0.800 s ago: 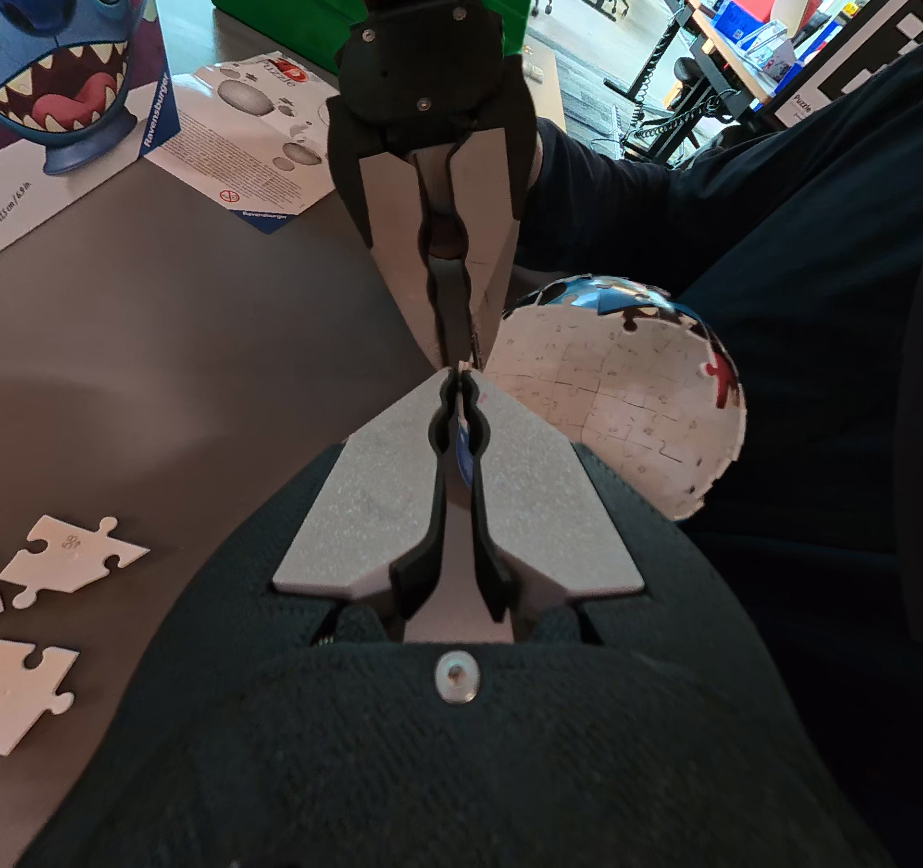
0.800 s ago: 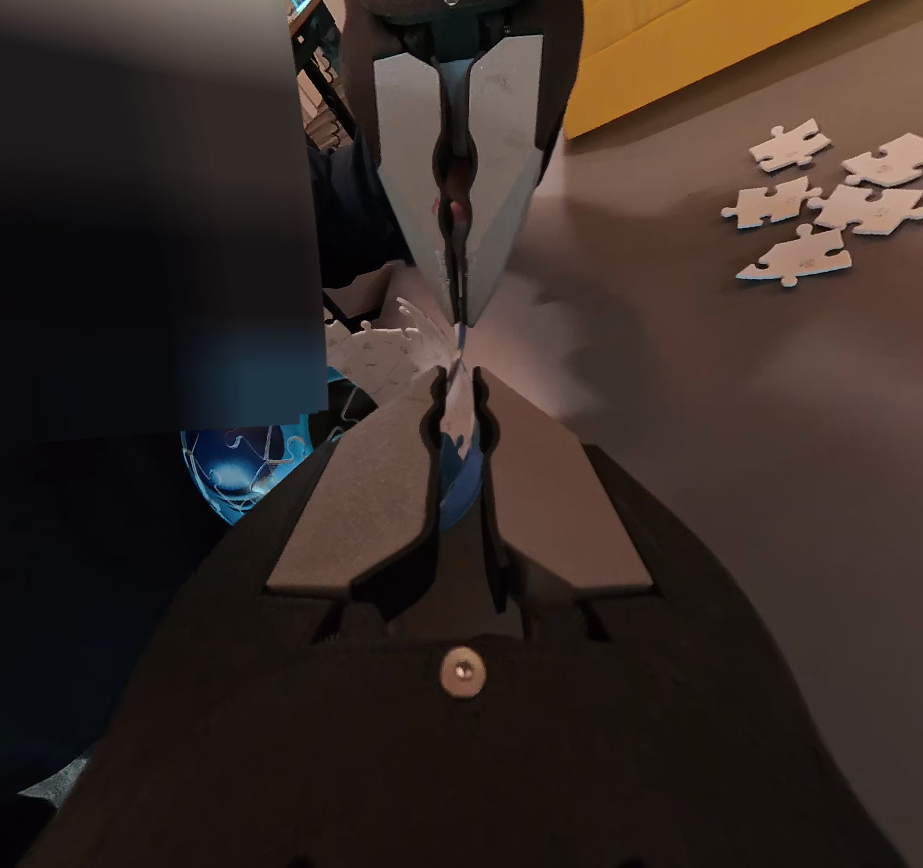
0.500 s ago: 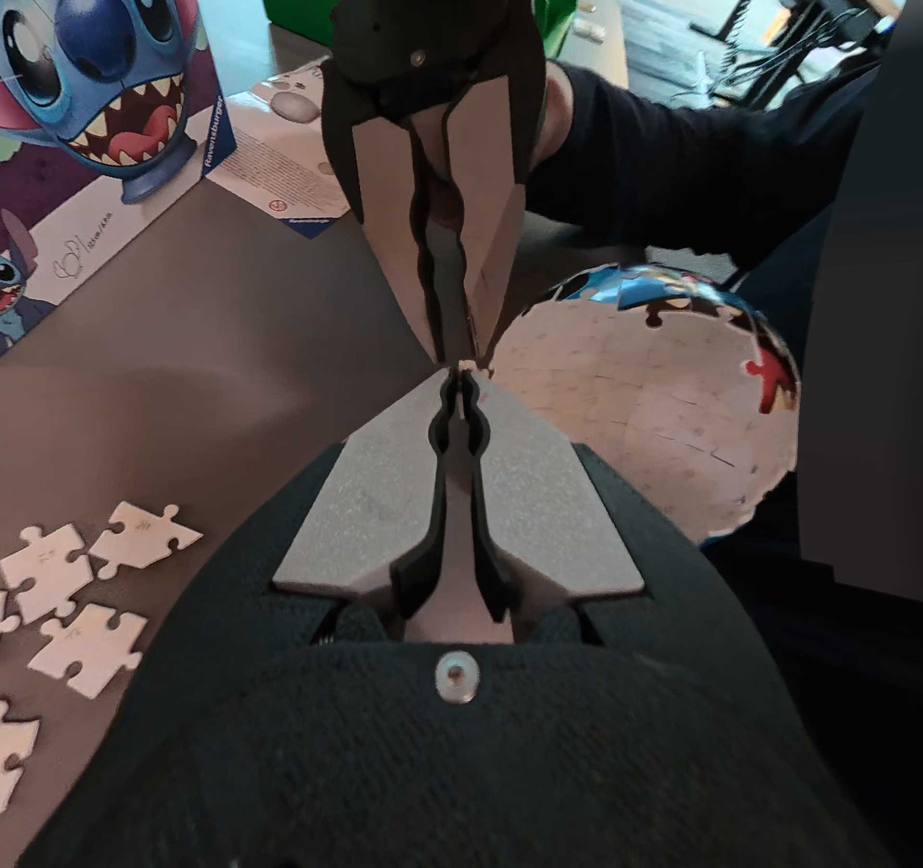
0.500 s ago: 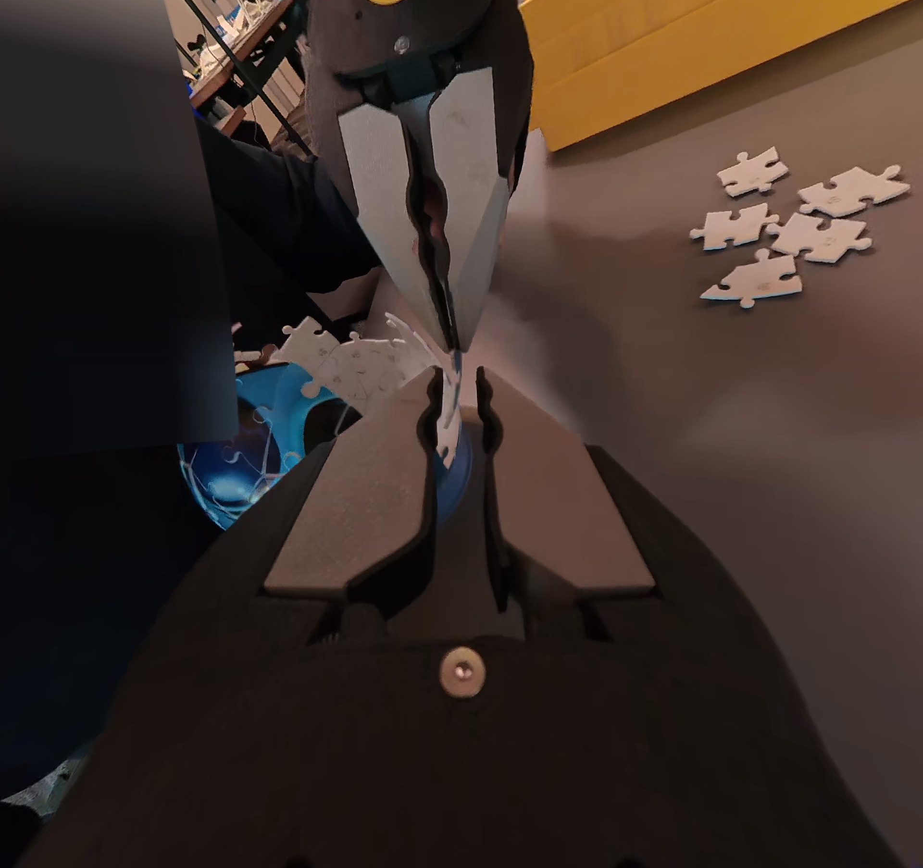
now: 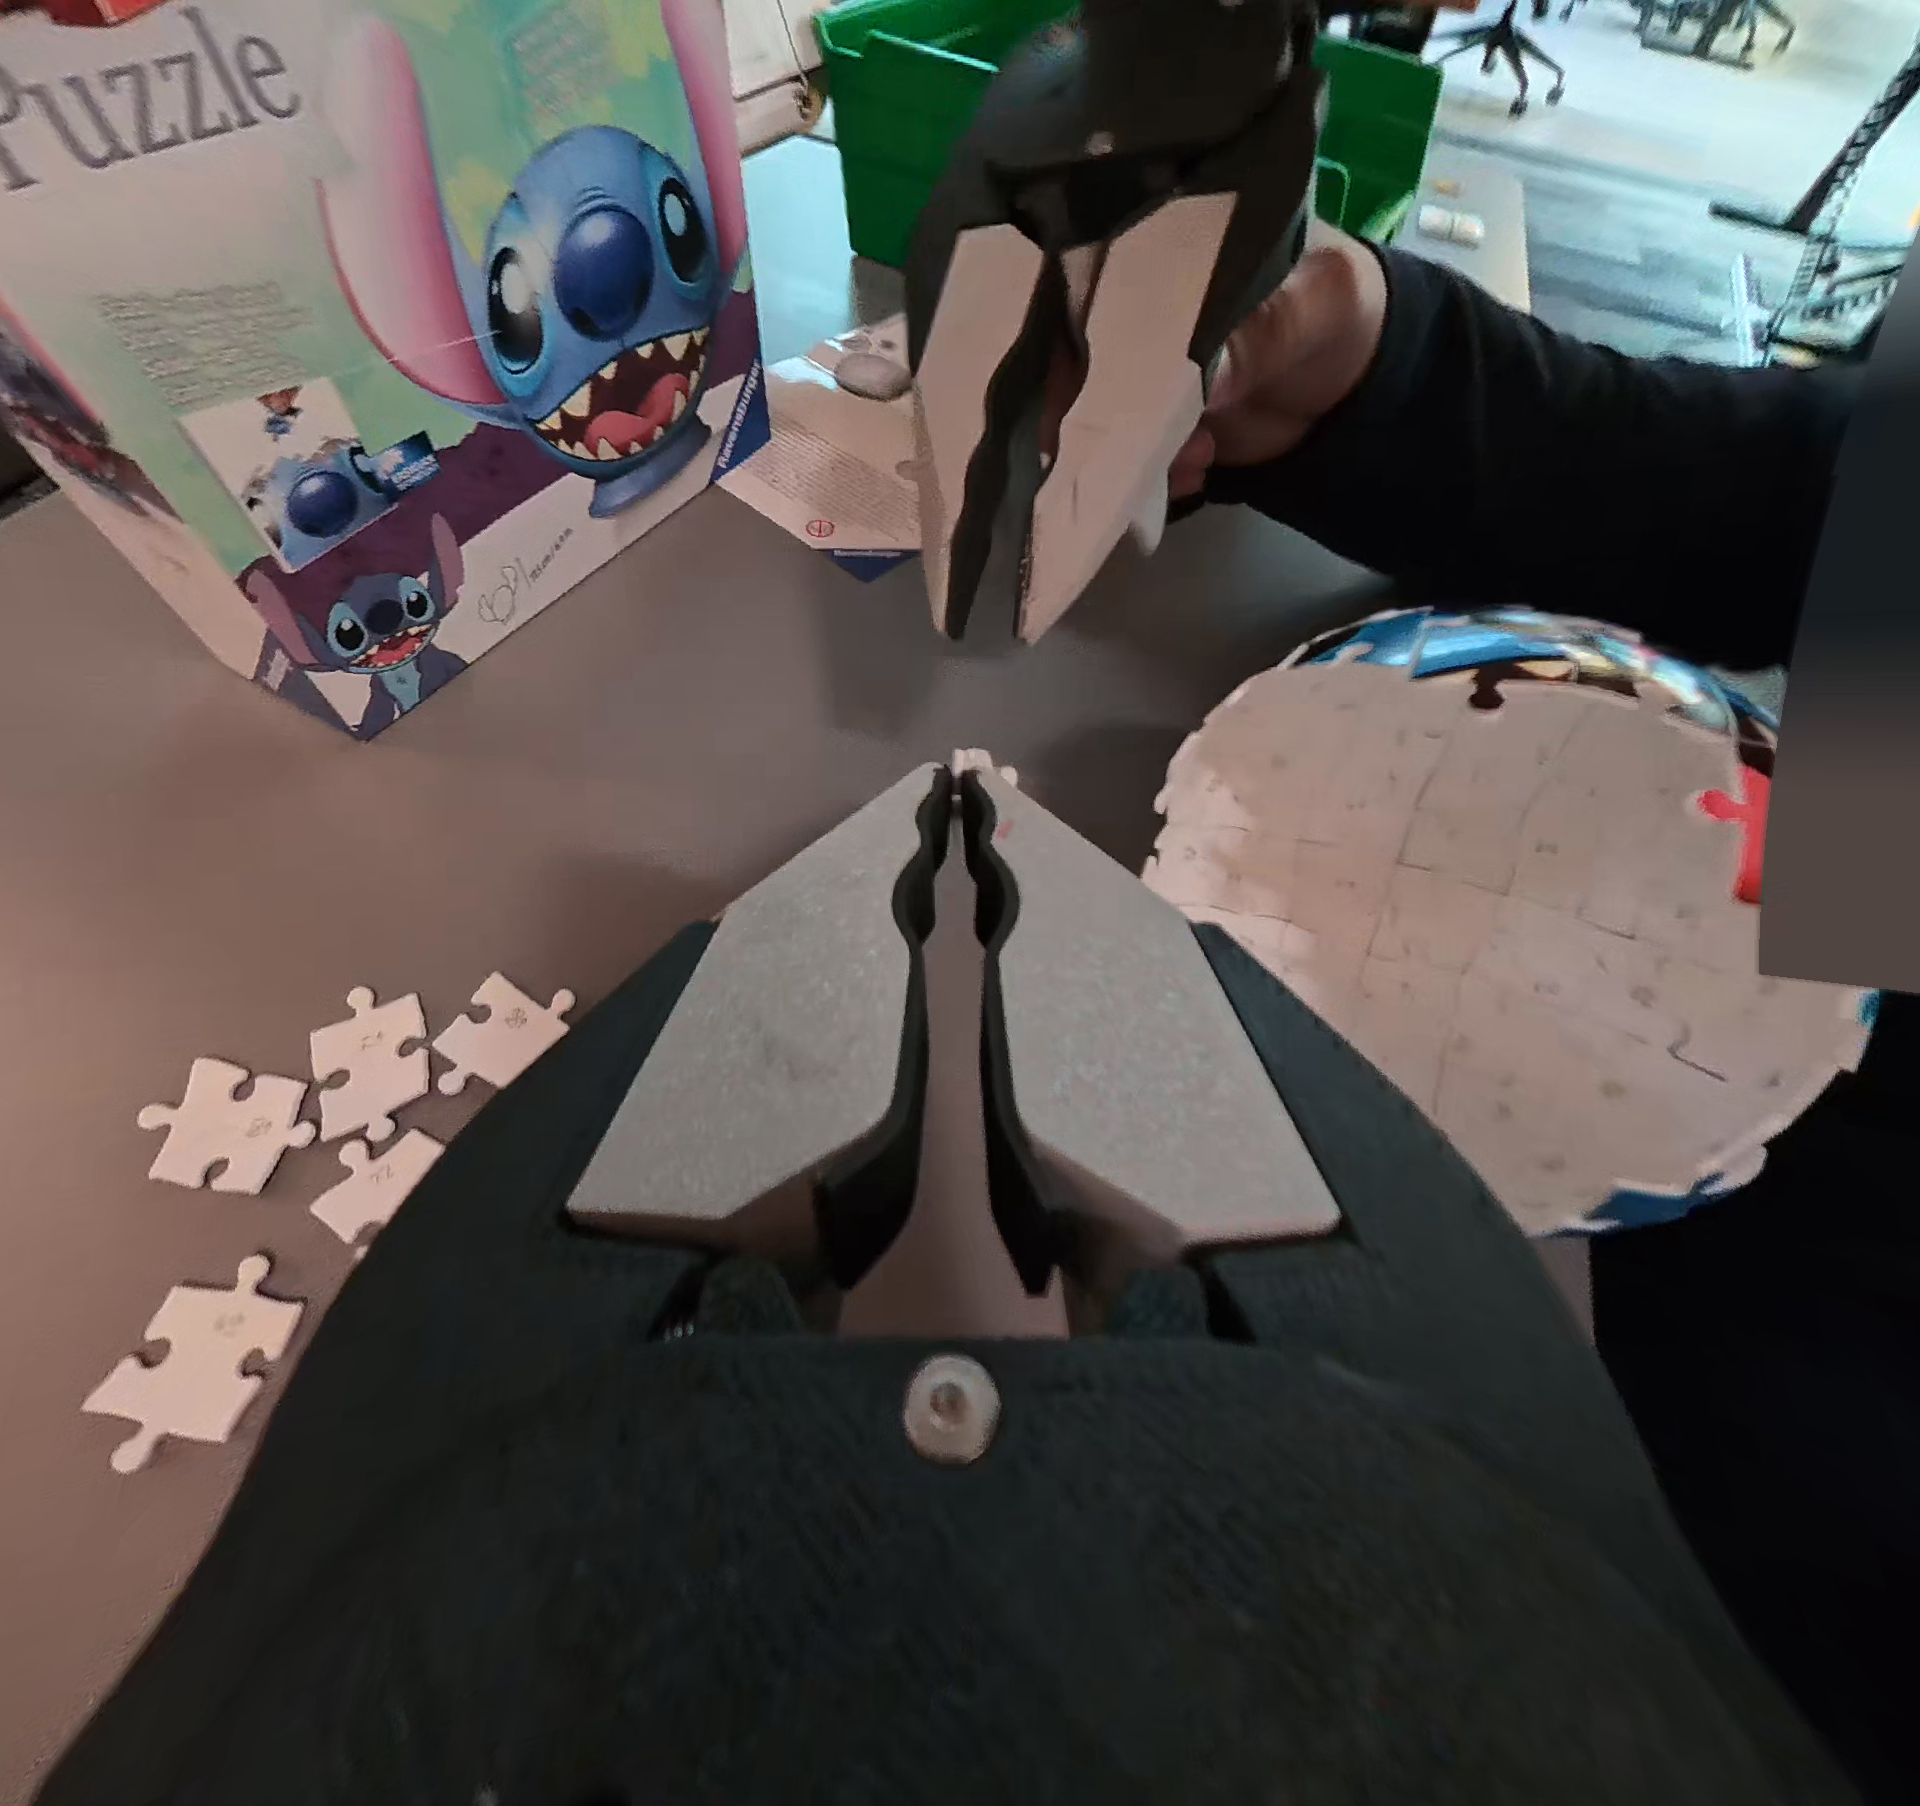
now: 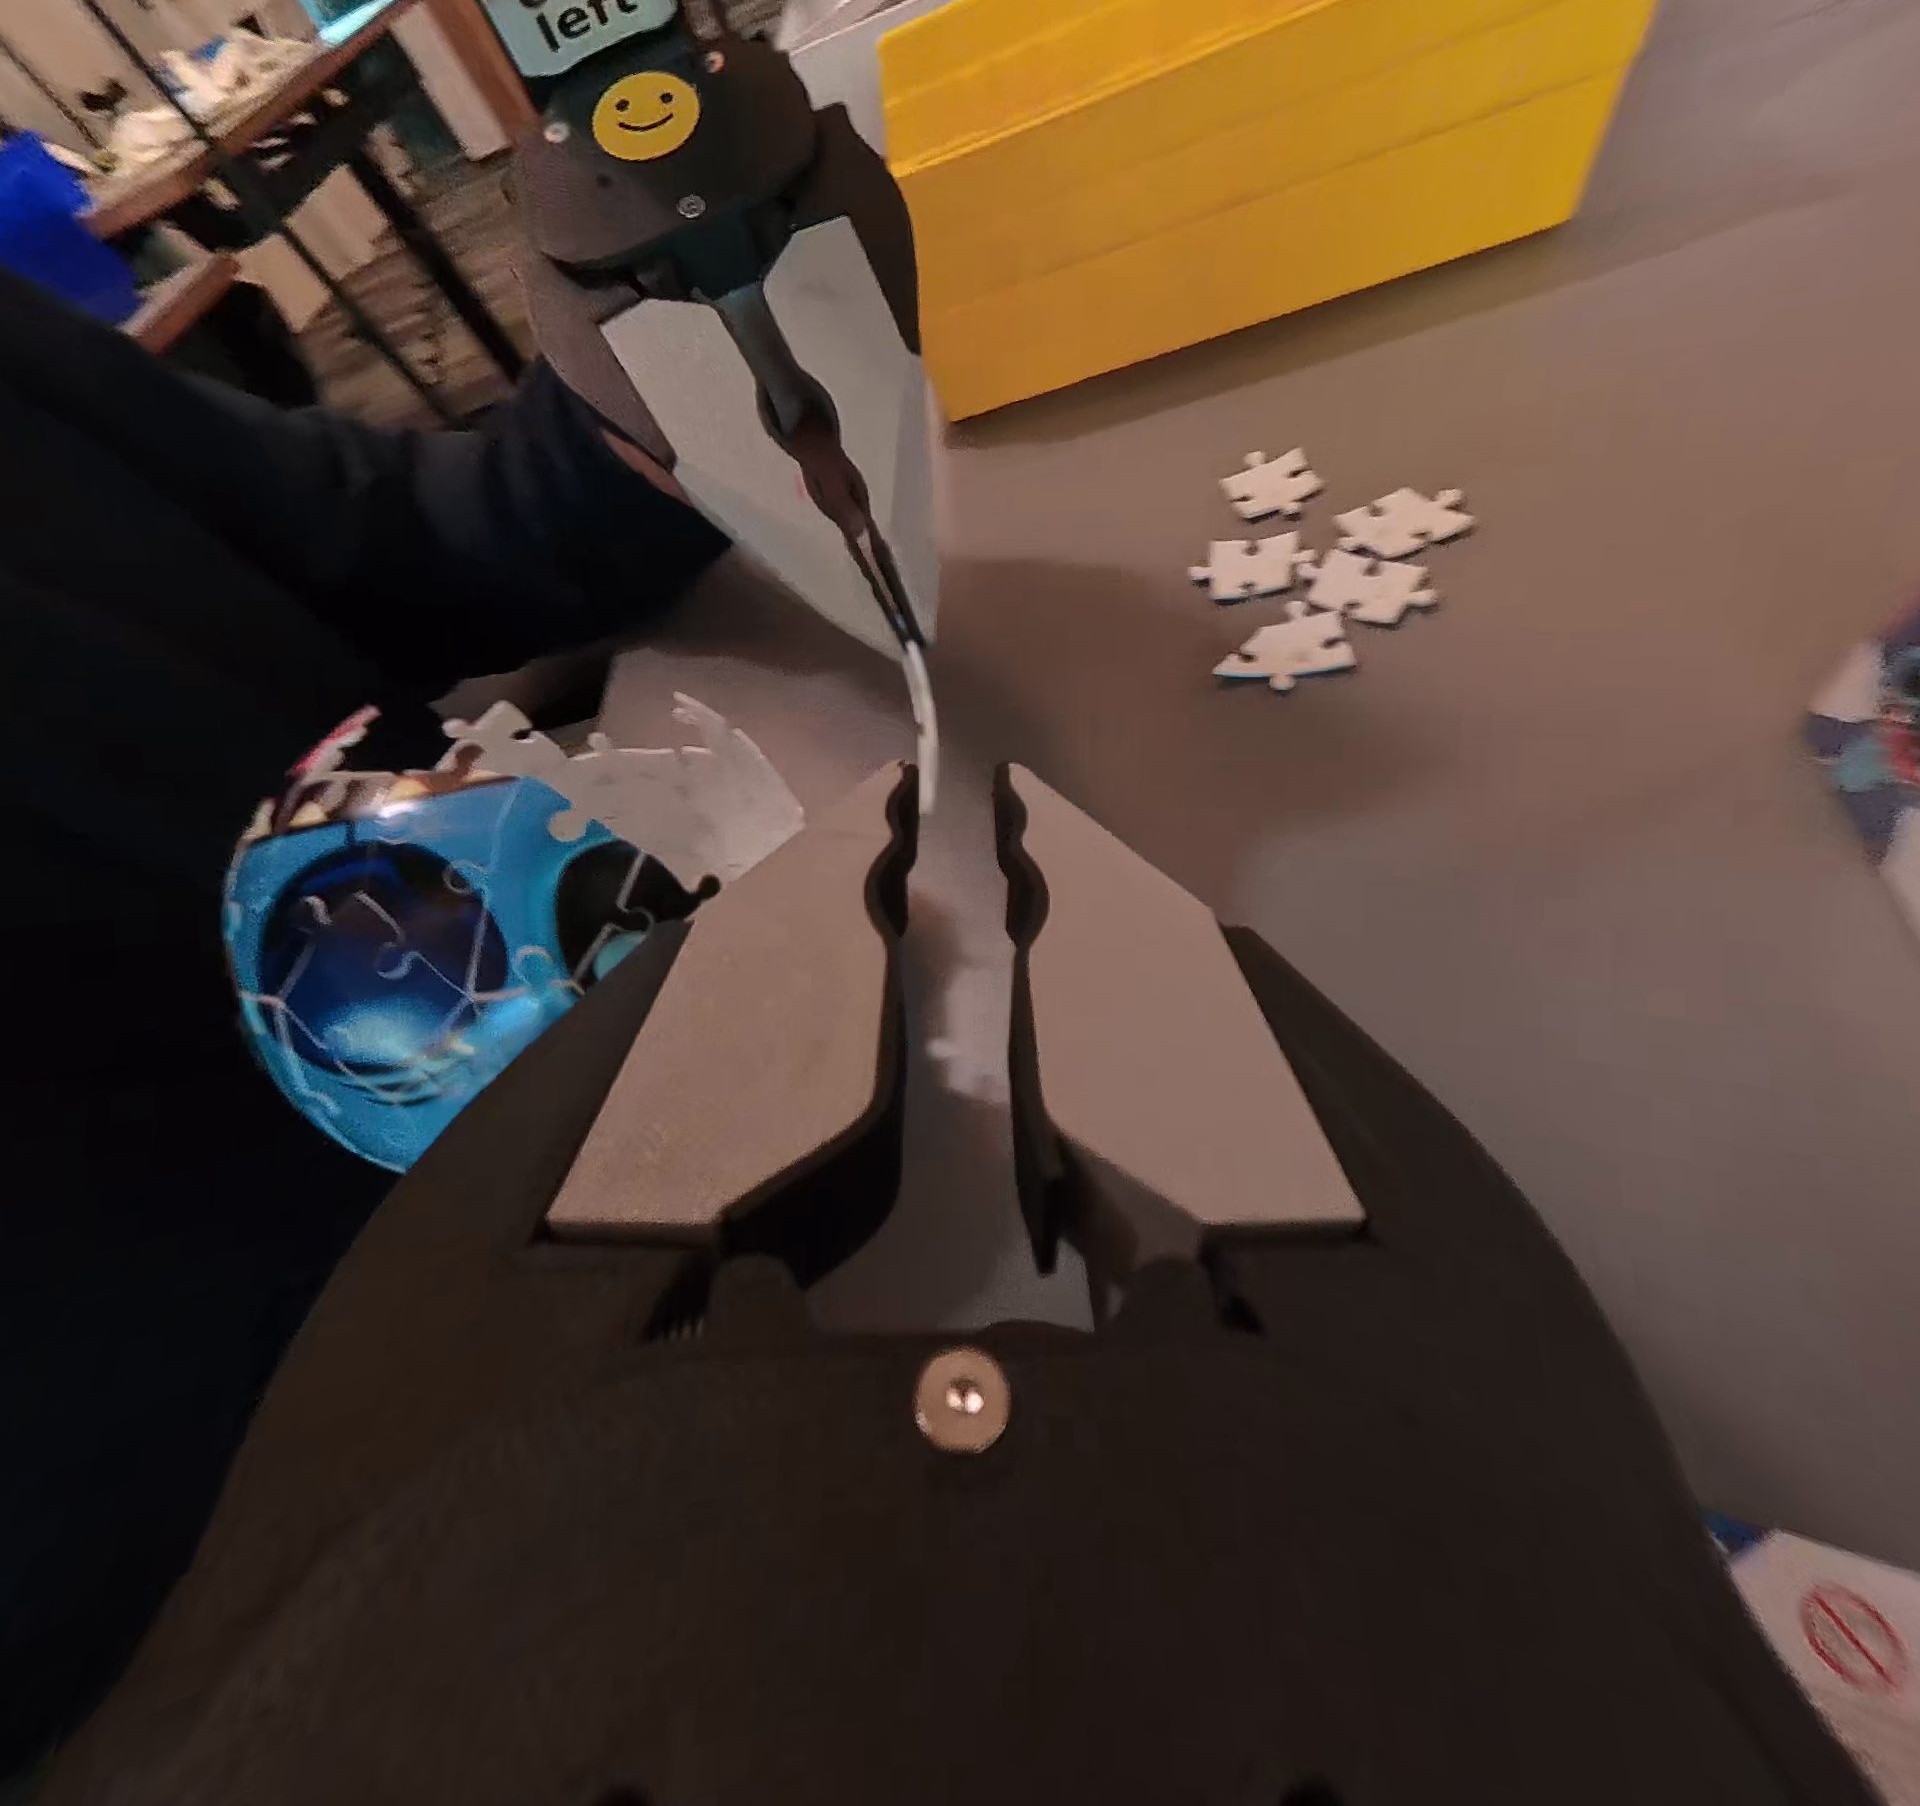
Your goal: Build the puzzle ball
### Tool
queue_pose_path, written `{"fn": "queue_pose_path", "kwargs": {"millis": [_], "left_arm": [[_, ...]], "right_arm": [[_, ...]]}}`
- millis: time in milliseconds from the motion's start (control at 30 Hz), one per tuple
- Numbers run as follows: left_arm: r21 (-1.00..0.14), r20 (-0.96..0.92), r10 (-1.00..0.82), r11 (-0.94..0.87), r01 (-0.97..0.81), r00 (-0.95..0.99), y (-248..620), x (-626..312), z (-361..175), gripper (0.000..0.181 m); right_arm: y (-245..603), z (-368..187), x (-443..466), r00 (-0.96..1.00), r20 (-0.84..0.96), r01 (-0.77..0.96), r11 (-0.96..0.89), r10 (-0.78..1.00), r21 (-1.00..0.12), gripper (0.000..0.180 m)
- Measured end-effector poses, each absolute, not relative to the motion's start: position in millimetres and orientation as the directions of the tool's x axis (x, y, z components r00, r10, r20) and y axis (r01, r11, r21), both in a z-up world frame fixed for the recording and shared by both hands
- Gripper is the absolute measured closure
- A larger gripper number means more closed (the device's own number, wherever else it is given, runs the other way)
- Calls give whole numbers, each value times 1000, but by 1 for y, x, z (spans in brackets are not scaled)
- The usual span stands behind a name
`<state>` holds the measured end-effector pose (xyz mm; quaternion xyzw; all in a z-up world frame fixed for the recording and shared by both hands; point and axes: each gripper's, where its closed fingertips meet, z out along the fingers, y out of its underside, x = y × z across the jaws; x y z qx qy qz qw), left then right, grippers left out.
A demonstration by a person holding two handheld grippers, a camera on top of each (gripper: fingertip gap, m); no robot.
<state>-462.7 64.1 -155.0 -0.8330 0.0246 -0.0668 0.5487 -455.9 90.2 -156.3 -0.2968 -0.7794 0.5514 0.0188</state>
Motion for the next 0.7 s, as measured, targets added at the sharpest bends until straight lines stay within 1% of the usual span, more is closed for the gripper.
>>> {"fn": "queue_pose_path", "kwargs": {"millis": [100, 300, 433, 700], "left_arm": [[-921, 115, -61, -380, 84, 991, 59, -467, -154, 181], [-940, 92, 42, -327, 101, 995, 42, -467, -144, 181], [-946, 68, 116, -309, 101, 991, 28, -470, -138, 181], [-955, 49, 184, -280, 100, 982, 14, -462, -125, 181]], "right_arm": [[104, -160, -458, -800, -269, 424, 188, 535, -886, 169], [124, -156, -460, -761, -272, 425, 136, 589, -895, 163], [129, -147, -459, -760, -288, 410, 87, 582, -908, 163], [133, -142, -463, -748, -282, 384, 45, 600, -922, 163]]}}
